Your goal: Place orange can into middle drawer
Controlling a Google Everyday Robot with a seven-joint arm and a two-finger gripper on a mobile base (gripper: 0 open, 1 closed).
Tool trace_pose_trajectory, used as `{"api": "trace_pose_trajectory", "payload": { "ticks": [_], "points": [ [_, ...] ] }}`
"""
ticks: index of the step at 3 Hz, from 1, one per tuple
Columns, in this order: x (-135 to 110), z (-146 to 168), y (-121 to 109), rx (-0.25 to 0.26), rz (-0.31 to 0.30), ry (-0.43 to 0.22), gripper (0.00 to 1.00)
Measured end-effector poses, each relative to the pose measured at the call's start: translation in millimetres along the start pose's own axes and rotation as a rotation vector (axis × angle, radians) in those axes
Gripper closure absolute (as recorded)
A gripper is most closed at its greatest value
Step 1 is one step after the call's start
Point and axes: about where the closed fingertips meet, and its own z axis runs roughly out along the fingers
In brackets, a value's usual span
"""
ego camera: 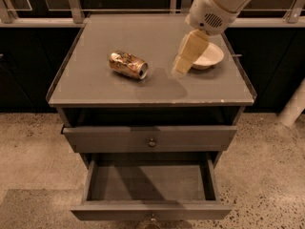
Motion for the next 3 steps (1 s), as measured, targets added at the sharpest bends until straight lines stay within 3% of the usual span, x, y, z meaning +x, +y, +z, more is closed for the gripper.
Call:
{"api": "trace_pose_trajectory", "payload": {
  "ticks": [2,3],
  "points": [
    [-38,78,-3,-0.151,0.011,-0.114,0.0],
    [-55,105,-9,-0.181,0.012,-0.154,0.0]
  ]
}}
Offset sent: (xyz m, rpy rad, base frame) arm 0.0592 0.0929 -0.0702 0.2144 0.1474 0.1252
